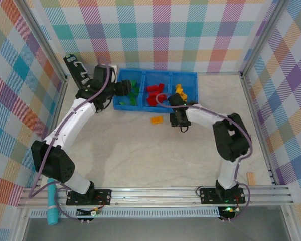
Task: Sort the legos into containers by color
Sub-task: Pick up the lego from the center of the table, then place the lego in the container.
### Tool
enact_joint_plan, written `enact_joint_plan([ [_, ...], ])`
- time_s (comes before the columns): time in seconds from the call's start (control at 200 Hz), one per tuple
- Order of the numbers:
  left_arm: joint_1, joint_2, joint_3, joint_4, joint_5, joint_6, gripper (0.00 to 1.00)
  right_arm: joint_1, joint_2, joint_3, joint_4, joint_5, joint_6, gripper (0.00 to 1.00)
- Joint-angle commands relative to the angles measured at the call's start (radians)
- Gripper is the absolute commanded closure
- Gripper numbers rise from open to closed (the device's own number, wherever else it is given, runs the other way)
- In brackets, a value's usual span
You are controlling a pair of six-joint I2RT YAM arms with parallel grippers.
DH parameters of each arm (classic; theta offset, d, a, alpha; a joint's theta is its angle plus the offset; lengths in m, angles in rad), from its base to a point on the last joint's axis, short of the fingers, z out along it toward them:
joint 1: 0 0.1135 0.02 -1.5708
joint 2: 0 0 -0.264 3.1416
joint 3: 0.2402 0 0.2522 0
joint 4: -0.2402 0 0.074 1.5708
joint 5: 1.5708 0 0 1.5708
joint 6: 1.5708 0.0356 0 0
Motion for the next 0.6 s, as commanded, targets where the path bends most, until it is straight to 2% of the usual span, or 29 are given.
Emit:
enact_joint_plan([
  [0.0,-0.102,0.008,-0.031,-0.063,-0.094,0.121,0.26,-0.004,-0.126,0.011,-0.067,0.045,-0.068,0.7],
  [0.08,-0.164,0.034,-0.064,-0.066,-0.1,0.17,0.26,-0.022,-0.165,0.036,-0.067,0.058,-0.106,0.69],
  [0.275,-0.245,0.071,-0.182,-0.025,0.006,0.319,0.25,-0.093,-0.141,0.145,-0.023,0.046,-0.217,0.68],
  [0.44,-0.252,0.075,-0.281,0.059,0.125,0.448,0.2,-0.156,-0.059,0.248,0.029,-0.012,-0.29,0.68],
  [0.59,-0.257,0.144,-0.262,0.058,0.177,0.517,0.2,-0.193,0.025,0.337,0.053,-0.103,-0.336,0.68],
])
